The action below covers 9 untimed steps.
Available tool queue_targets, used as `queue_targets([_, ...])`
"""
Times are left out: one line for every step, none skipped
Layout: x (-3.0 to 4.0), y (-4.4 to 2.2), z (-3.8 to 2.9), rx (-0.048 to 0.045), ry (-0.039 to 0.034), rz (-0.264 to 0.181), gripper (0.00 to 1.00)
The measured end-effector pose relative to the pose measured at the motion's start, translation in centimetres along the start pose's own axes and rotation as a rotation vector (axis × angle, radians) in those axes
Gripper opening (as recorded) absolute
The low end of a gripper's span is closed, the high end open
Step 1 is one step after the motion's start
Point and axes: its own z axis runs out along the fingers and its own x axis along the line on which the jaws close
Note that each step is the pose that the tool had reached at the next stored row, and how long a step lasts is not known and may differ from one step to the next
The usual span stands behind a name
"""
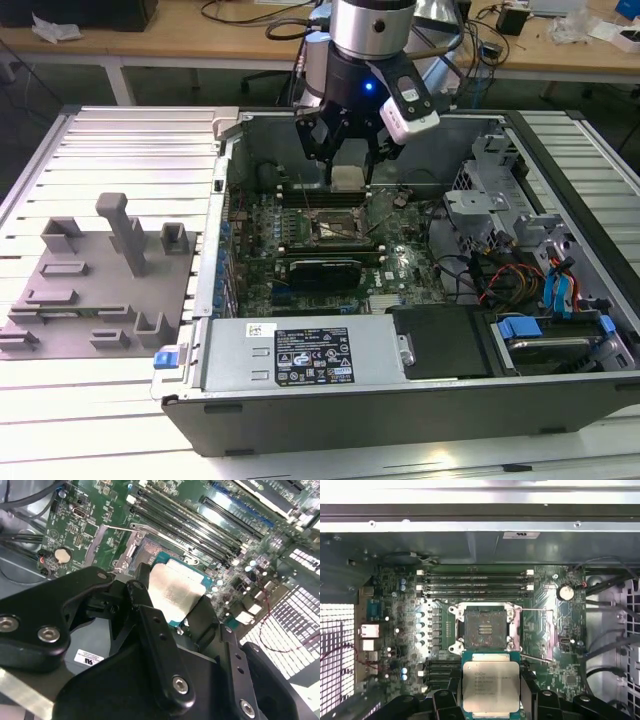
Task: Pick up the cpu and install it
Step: 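Pick up the cpu and move it towards the insertion slot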
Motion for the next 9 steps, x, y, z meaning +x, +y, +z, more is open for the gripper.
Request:
queue_targets([0.0,0.04,0.19,0.0002,0.0001,0.0,0.55])
queue_targets([0.0,0.1,0.54,0.0001,0.0,0.0,0.55])
queue_targets([0.0,0.12,0.76,0.0001,0.0,0.0,0.55])
queue_targets([0.0,0.14,0.95,0.0002,0.0001,0.0,0.55])
queue_targets([0.0,0.16,1.3,0.0002,0.0,0.0,0.55])
queue_targets([0.0,0.17,1.58,0.0004,0.0001,0.0,0.55])
queue_targets([0.01,0.26,1.9,0.0004,0.0001,0.0,0.55])
queue_targets([0.0,0.49,2.11,0.0003,0.0,0.0,0.55])
queue_targets([0.01,0.63,2.21,0.0002,0.0,0.0,0.55])
